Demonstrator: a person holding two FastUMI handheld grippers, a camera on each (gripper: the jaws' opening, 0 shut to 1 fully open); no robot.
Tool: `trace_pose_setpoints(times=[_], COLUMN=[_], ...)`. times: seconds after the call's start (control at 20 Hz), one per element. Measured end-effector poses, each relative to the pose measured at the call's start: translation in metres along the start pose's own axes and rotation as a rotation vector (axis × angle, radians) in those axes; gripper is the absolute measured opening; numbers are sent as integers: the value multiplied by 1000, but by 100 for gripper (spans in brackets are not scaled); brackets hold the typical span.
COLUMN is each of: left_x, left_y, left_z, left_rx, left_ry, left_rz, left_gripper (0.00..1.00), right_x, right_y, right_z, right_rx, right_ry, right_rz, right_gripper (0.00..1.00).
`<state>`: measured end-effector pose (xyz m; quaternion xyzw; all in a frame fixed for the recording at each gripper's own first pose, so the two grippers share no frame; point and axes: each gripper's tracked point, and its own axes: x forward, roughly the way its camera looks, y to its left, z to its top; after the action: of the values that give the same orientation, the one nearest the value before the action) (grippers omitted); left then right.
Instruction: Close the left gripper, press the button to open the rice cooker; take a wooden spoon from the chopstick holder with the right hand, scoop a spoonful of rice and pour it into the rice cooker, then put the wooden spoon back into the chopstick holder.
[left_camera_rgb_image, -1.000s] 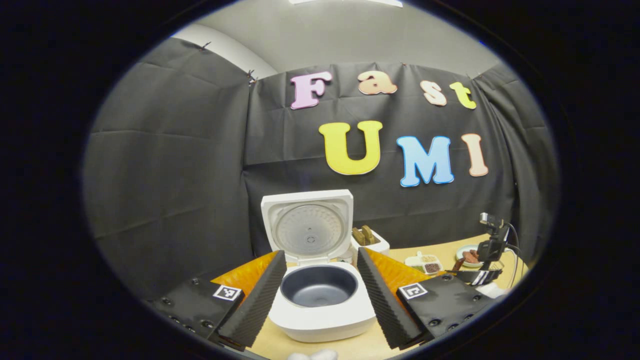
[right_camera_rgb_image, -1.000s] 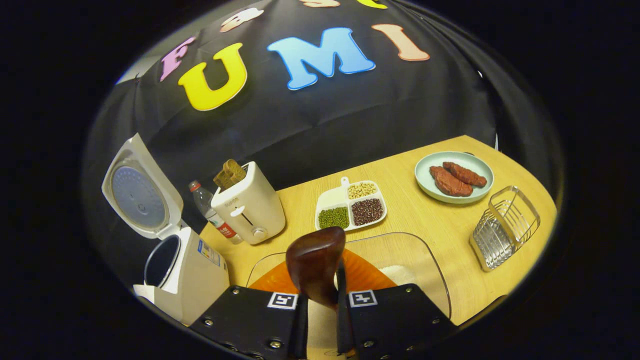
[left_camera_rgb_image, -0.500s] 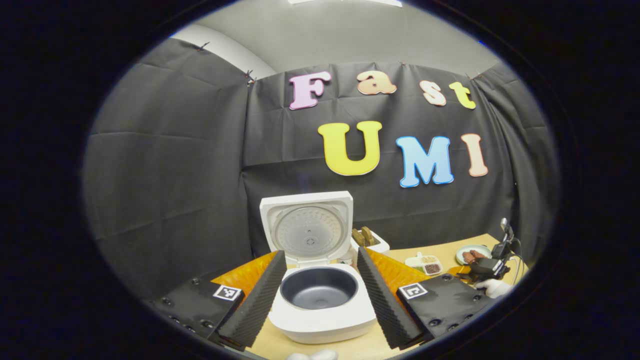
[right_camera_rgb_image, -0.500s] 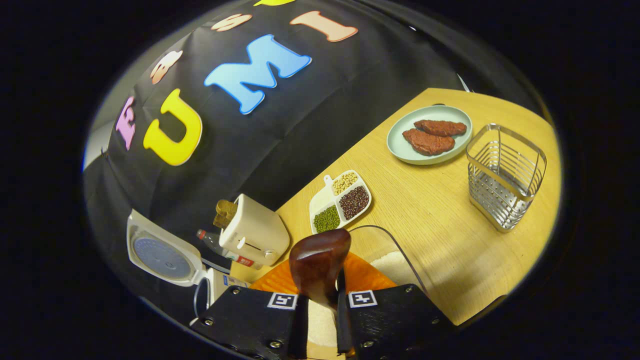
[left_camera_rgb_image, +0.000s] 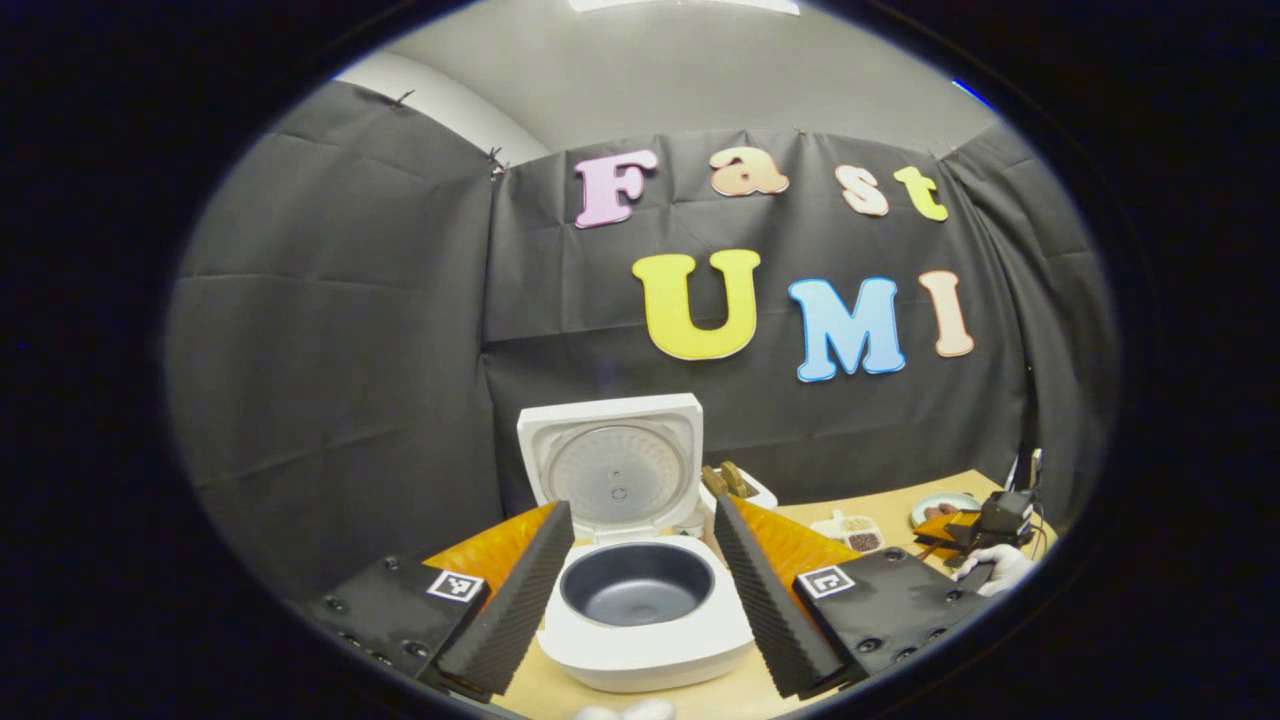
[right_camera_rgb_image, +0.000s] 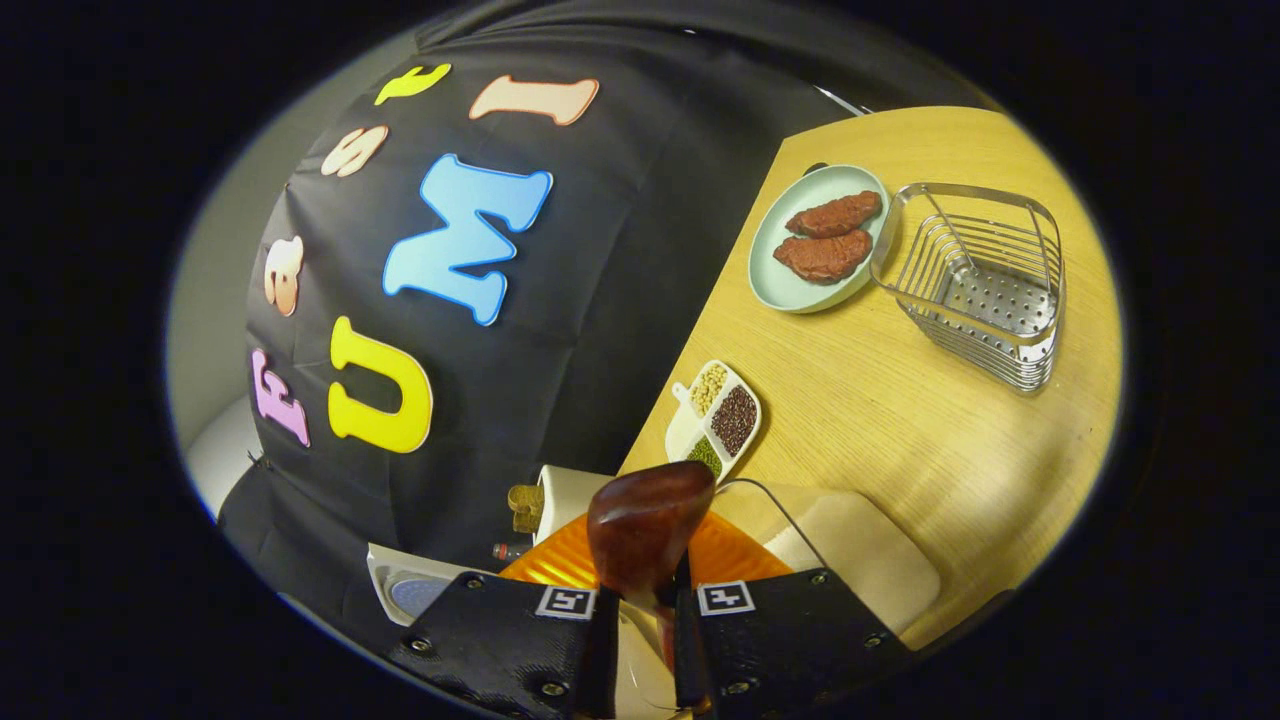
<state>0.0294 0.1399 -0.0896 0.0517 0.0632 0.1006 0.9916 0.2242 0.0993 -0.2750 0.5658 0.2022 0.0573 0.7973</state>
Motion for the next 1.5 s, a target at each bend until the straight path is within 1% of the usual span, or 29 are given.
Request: trace_pose_setpoints(times=[0.15,0.35,0.5,0.65,0.7,0.75,0.9,1.05,1.15,1.25,1.4,1.5], left_x=[-1,-5,-7,-11,-13,-14,-18,-23,-26,-31,-33,-34], left_y=[0,1,4,9,11,13,26,39,47,54,62,66], left_z=[2,2,1,-3,-5,-5,-8,-15,-19,-20,-26,-31], left_rx=[-1,-2,-9,-16,-20,-23,-39,-58,-65,-68,-72,-90], left_ry=[-5,-7,-6,-3,-1,-4,-5,-2,-2,-7,-4,6], left_rz=[0,1,3,2,1,4,20,45,66,86,106,118], left_gripper=[98,98,98,97,99,97,98,97,98,98,98,98], right_x=[-5,-11,-14,-19,-21,-23,-23,-15,-6,3,24,39], right_y=[8,14,26,51,64,79,122,165,194,215,233,234], right_z=[6,8,8,7,4,1,-15,-42,-70,-102,-160,-198], right_rx=[11,24,49,50,50,56,83,78,71,54,29,-6], right_ry=[-13,-13,-11,-9,-4,1,23,58,96,137,204,241], right_rz=[26,32,45,71,78,96,134,163,186,196,199,186], right_gripper=[22,22,22,22,22,22,23,22,22,22,22,22])
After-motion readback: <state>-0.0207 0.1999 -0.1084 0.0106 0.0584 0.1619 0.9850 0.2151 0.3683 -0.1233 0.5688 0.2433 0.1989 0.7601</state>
